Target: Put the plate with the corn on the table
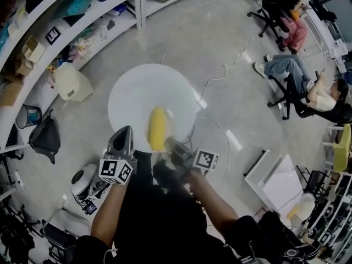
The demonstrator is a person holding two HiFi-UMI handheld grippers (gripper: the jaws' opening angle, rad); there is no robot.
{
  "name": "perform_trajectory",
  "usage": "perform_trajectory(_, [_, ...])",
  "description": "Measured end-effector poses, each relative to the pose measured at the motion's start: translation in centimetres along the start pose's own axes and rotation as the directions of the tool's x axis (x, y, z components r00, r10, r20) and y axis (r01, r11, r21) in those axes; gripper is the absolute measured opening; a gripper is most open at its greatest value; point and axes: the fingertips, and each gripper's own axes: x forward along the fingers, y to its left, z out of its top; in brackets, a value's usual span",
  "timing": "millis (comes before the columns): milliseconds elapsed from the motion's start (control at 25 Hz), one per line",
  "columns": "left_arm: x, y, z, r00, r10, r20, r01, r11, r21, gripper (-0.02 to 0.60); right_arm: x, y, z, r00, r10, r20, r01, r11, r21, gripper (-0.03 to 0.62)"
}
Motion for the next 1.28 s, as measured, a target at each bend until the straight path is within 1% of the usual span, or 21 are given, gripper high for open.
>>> perform_trajectory(160, [1.2,1.2,-0.5,1.0,-0.004,0.004,0.004,1.0,0.005,0.003,1.0,-1.1,0.4,1.0,0.003,-0.008,-0.003,1.0,-0.017,0.044])
perform_trajectory(360, [2.5,2.1,-1.4,1.0,0.0,0.005,0.001,1.0,-0.006,0.003,1.5,-2.9,0.6,0.999,-0.029,-0.016,0.029,0.999,-0.016,0.044])
perform_trajectory(480, [3.3,2.3,-1.9,1.0,-0.014,-0.006,0.014,1.0,-0.003,0.003,1.6,-3.8,0.9,0.999,-0.04,-0.016,0.039,0.999,-0.023,0.046])
perform_trajectory(640, [3.9,2.7,-2.7,1.0,-0.01,-0.011,0.01,1.0,-0.03,0.003,2.3,-4.7,1.0,0.999,-0.032,-0.019,0.032,0.999,-0.02,0.044])
perform_trajectory(760, [4.0,3.4,-3.5,1.0,-0.007,-0.018,0.006,0.999,-0.045,0.003,3.0,-5.6,0.5,0.999,-0.041,-0.025,0.041,0.999,-0.025,0.045])
perform_trajectory(1000, [4.8,5.0,-4.8,0.999,0.027,-0.02,-0.028,0.997,-0.073,0.003,4.5,-7.7,0.3,0.997,-0.051,-0.063,0.049,0.998,-0.035,0.044])
perform_trajectory(1280, [5.4,6.1,-5.8,0.999,0.031,-0.033,-0.033,0.995,-0.09,0.003,6.3,-10.0,-0.2,0.997,-0.043,-0.066,0.041,0.999,-0.031,0.044])
